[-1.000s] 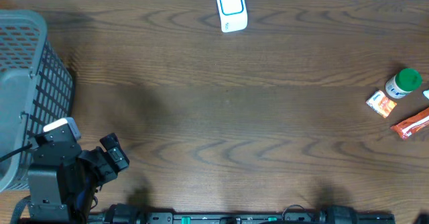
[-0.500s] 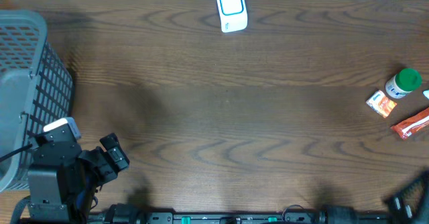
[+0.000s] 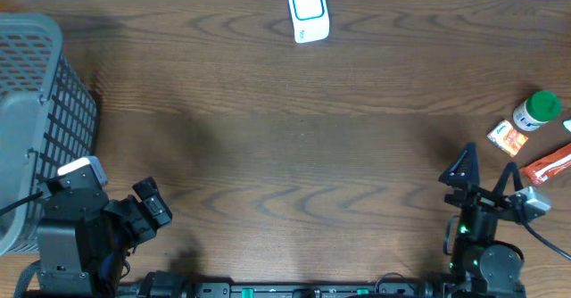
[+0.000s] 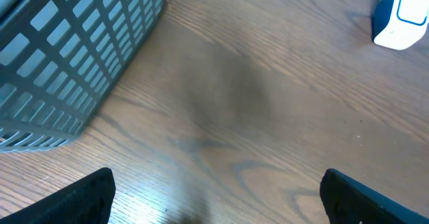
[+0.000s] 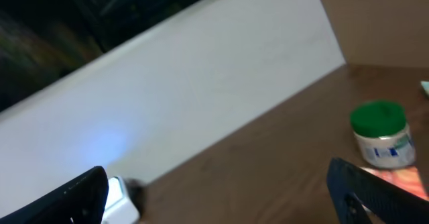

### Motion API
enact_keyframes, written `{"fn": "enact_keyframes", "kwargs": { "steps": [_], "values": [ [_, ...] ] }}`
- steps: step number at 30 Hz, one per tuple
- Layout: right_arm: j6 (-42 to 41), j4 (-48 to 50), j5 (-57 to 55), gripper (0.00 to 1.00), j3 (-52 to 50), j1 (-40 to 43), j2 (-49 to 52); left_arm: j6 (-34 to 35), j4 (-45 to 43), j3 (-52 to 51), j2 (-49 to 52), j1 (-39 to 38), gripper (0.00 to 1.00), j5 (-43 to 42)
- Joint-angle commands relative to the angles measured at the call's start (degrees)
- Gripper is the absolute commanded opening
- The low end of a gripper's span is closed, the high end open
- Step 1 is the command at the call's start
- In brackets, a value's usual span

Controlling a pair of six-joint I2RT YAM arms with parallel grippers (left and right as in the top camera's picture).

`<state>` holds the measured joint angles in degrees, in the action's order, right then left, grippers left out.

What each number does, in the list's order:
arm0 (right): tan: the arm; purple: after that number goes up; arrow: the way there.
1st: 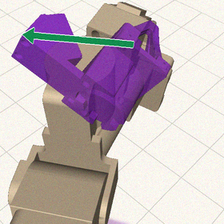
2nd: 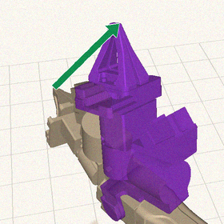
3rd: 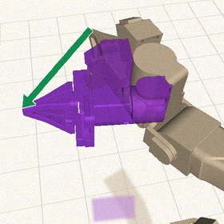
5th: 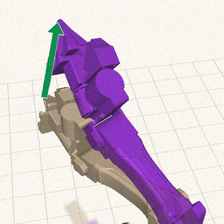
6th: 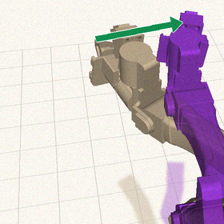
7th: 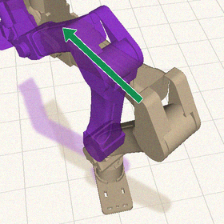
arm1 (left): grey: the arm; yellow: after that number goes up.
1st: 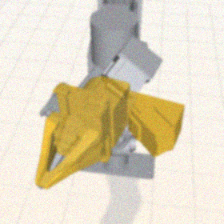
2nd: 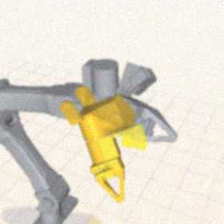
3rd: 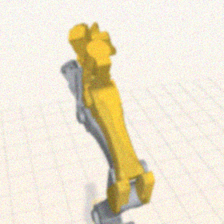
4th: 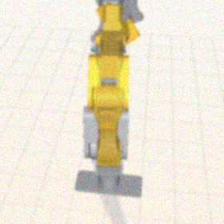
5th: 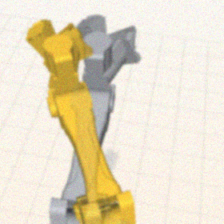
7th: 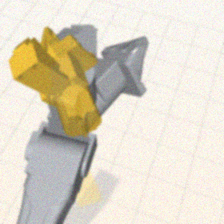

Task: Scan the item barcode

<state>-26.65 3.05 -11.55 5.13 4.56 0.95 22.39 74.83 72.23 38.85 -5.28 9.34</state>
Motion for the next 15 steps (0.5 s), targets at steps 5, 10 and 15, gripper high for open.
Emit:
{"fn": "enact_keyframes", "kwargs": {
  "steps": [5, 10, 15],
  "values": [
    [8.7, -3.5, -0.4, 0.99, -3.3, -0.6, -0.7, -0.7, 0.2, 0.1, 0.0, 0.3, 0.98, 0.2],
    [11.1, -6.3, 0.4, 0.99, -4.8, -0.6, -0.7, -0.7, 0.2, 0.1, 0.0, 0.3, 0.98, 0.2],
    [13.7, -6.3, 0.5, 0.99, -4.8, -0.5, -0.7, -0.7, 0.2, 0.1, 0.0, 0.3, 0.98, 0.2]
  ]
}}
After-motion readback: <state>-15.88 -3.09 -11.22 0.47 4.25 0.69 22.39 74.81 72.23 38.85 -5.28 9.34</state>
